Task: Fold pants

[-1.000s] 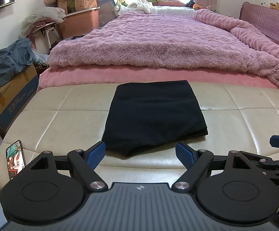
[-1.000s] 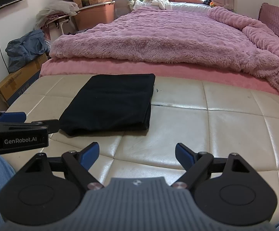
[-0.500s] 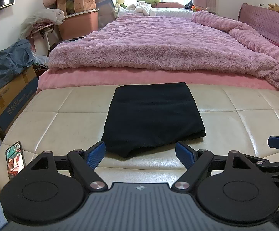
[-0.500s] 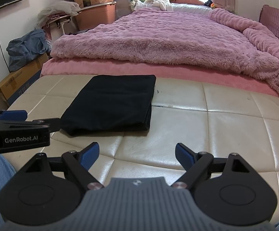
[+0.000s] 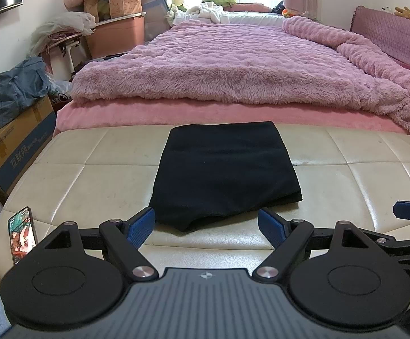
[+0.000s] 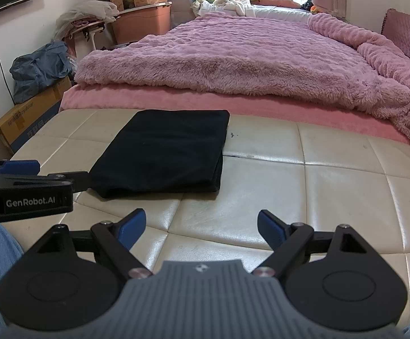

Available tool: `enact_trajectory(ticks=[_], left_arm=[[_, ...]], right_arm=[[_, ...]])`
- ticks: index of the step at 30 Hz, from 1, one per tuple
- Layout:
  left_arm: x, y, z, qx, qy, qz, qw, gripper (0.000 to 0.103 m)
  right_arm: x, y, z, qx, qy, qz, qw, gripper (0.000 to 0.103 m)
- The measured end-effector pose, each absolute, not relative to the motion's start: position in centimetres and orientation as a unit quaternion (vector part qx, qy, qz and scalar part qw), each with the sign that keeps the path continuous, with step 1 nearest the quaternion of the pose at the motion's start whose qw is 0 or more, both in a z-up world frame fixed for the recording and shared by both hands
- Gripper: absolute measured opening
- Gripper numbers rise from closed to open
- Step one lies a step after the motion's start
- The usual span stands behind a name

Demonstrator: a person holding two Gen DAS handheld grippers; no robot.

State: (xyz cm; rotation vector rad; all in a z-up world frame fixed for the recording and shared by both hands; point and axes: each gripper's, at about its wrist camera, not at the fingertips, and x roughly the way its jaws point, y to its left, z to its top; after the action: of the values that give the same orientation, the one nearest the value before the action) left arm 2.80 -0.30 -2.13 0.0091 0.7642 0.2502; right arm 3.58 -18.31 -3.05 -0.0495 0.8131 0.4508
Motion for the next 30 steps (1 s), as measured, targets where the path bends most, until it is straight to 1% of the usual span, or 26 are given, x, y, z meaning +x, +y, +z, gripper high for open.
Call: enact_trajectory(ticks=[30], left_arm=[[2.70, -0.47, -1.72, 0.002, 0.375, 0.124, 0.919, 0.096]], right_arm=[[3.69, -18.75, -2.94, -0.022, 0.396, 0.215, 0.892, 0.082]])
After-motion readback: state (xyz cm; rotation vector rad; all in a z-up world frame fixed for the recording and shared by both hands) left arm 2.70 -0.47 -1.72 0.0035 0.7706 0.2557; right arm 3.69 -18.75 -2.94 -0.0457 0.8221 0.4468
